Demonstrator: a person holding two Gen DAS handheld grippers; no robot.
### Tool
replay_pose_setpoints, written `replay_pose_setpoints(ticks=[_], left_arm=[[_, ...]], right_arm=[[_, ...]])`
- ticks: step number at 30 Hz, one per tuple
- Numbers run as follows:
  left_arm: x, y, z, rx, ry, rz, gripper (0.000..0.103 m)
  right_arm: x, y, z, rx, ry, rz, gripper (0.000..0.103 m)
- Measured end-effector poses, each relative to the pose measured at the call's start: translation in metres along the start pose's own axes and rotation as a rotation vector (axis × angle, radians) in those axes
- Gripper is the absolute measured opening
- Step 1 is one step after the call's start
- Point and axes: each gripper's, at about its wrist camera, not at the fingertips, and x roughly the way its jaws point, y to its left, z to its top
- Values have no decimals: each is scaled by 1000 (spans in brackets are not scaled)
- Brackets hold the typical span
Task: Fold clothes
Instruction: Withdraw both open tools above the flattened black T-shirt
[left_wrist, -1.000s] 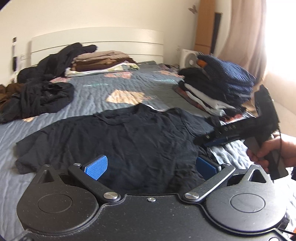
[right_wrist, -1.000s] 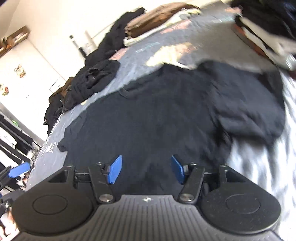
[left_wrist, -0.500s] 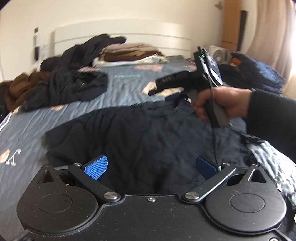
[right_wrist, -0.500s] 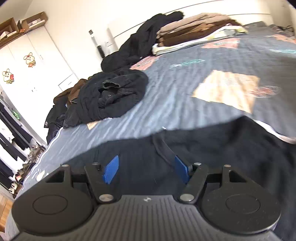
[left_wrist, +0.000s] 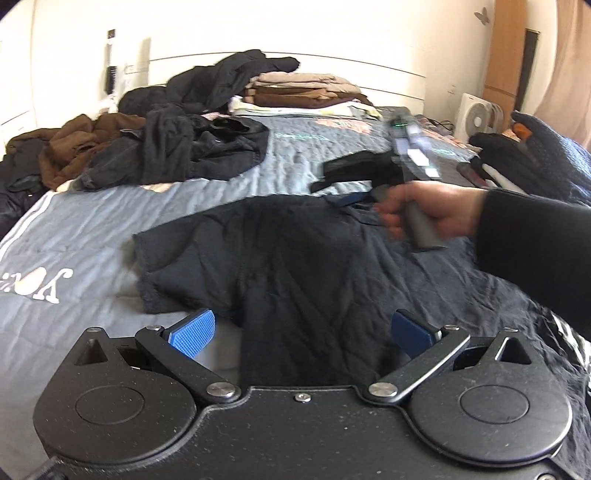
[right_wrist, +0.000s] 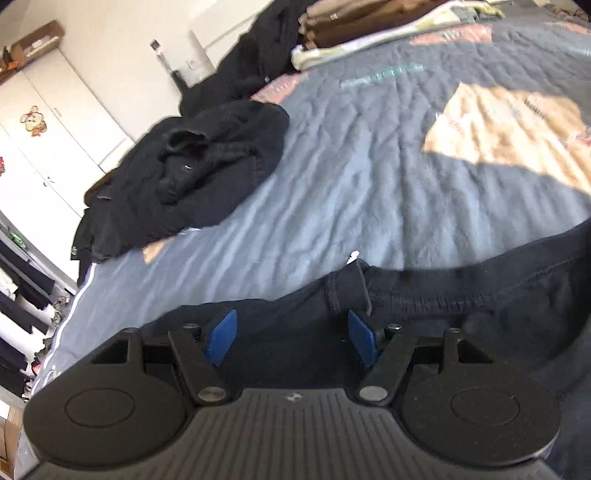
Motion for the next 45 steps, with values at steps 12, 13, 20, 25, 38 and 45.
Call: replay_pose_setpoints(ticks=[12, 13, 20, 25, 38, 45], left_arm=[[-72, -16, 0, 148, -112, -24, 103], [-84, -20, -8, 188, -135, -11, 103], [-168, -21, -66, 442, -303, 73, 103], [-211, 3, -75, 460, -327, 98, 103], [-251, 19, -166, 460, -203, 80, 103], [-261, 17, -206, 425, -215, 61, 103]], right_arm=[[-311, 37, -140, -303, 2, -109, 82], [-338, 39, -159, -326, -13, -141, 86], [-448, 37, -271, -329, -109, -256, 94], [-477, 32, -315, -336, -52, -289, 94], [-537, 32, -396, -276, -55, -227, 94], [-565, 43, -427, -327, -118, -254, 94]])
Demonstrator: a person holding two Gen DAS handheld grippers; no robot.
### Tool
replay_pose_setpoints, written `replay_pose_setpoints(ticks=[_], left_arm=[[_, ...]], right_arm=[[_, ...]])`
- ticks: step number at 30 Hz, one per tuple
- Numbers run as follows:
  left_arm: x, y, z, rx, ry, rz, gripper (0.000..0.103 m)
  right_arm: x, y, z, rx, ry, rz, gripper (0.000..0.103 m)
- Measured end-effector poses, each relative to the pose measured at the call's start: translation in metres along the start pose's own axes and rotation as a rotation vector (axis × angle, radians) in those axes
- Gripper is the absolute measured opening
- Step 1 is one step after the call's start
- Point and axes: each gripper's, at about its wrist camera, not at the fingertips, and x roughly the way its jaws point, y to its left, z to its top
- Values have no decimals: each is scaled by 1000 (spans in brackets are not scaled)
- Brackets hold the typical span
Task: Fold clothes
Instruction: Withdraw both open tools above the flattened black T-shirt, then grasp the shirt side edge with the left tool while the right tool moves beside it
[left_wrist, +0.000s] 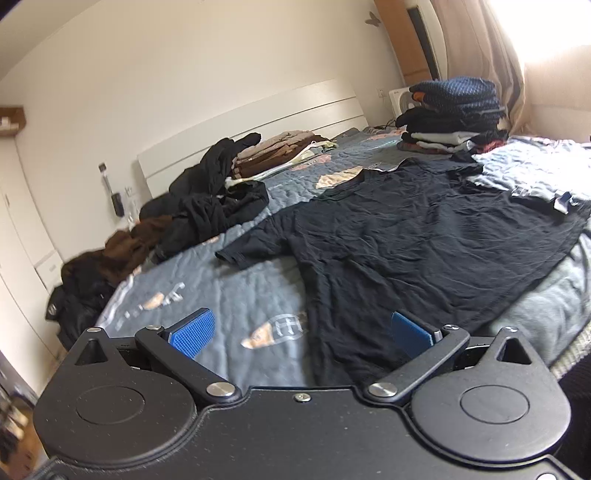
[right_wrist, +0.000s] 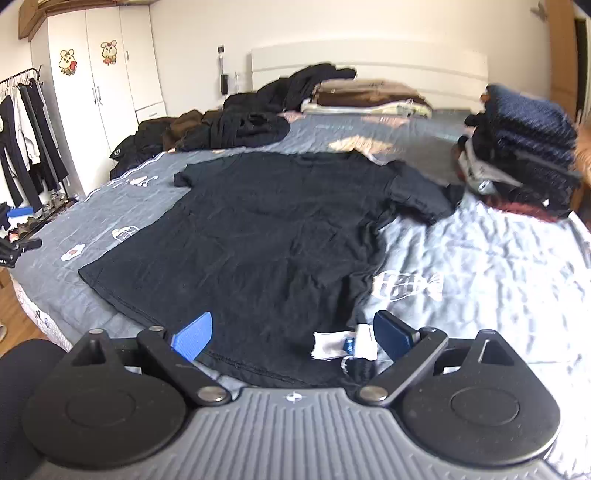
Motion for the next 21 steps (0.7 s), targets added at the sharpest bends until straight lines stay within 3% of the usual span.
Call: replay_pose_setpoints(ticks=[6, 12, 16, 21], left_arm=[[14, -20, -33, 7, 21, -7, 103], [38, -43, -54, 49, 29, -9, 103], [54, -65, -59, 151, 5, 23, 103], [66, -95, -60, 355, -48, 57, 100]], right_arm=[[4, 11, -37, -62, 11, -58, 94], [25, 10, -57, -70, 31, -47, 94], [33, 7, -57, -62, 28, -45, 94], [41, 4, -50, -35, 32, -35, 94]])
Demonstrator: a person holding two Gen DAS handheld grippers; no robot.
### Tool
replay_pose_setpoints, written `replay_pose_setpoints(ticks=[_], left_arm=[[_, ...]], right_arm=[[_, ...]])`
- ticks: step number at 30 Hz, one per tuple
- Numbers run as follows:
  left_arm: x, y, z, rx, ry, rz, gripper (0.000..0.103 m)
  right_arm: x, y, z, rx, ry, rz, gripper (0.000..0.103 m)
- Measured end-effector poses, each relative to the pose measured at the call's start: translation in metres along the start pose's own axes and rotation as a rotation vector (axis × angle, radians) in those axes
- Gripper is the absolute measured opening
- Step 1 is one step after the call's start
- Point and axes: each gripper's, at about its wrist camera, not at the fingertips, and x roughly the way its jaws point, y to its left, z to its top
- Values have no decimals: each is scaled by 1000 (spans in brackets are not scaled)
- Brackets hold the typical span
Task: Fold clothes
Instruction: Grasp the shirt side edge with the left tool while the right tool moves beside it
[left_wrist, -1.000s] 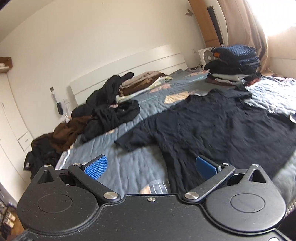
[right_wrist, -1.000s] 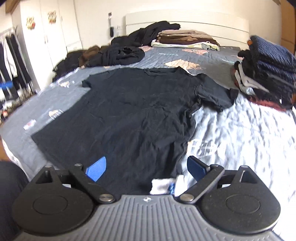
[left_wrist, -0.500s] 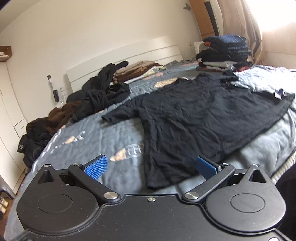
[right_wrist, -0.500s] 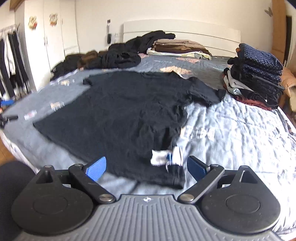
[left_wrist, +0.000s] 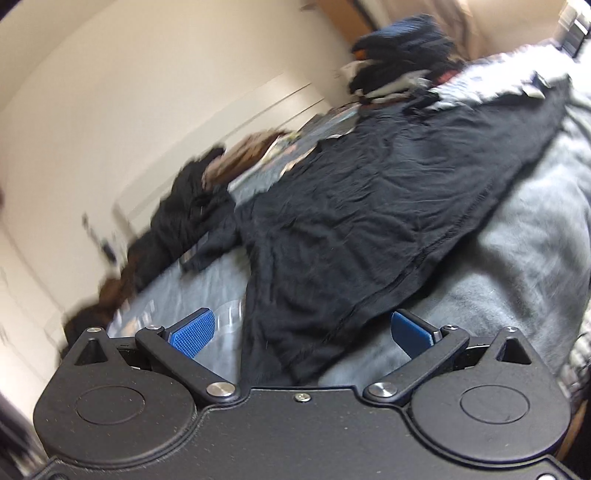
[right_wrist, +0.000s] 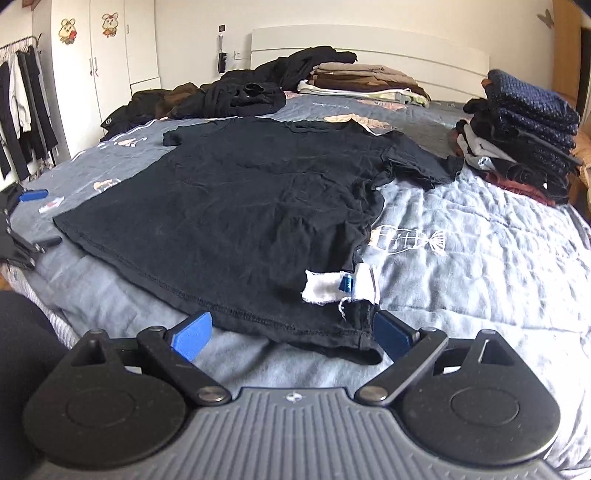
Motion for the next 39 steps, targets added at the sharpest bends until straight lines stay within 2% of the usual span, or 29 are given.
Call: replay_pose_setpoints(ticks=[1, 2, 4, 5, 8, 12, 15, 17, 20, 24, 28, 31, 34, 39], left_arm=[[1, -3, 1, 28, -6, -7, 87], [3, -6, 2, 57, -12, -14, 65], [7, -6, 2, 54, 0, -45, 42], [10, -4, 2, 46, 8, -61, 34], [12, -4, 1, 56, 21, -61, 26], [2, -3, 0, 70, 9, -57, 29], [-6, -9, -3, 148, -5, -42, 35], [-11, -11, -7, 178, -16, -31, 47], [-13, -15, -10, 215, -18, -23, 58], [-14, -21, -15, 272, -42, -6, 58], [-16, -16, -13, 245, -57, 1, 58], [-10, -14, -12, 243, -49, 2, 58], [-2, -13, -12, 240, -47, 7, 56], [6, -14, -7, 243, -62, 9, 56]], right_arm=[[1, 0, 1, 5, -2, 4, 94], [2, -1, 3, 8, -3, 10, 94], [3, -1, 5, 12, -8, 17, 94], [4, -1, 7, 14, -11, 19, 94], [4, -2, 11, 34, -16, 37, 94], [1, -1, 18, 74, -10, 74, 94], [-2, 2, 31, 137, -1, 138, 94], [-6, 10, 47, 193, -5, 204, 94], [-13, 29, 73, 247, -24, 303, 94], [-13, 77, 105, 247, -37, 455, 95], [-7, 125, 128, 251, -41, 591, 95], [-3, 148, 139, 313, -61, 679, 95], [6, 164, 140, 351, -84, 719, 95], [28, 171, 122, 414, -83, 739, 96]])
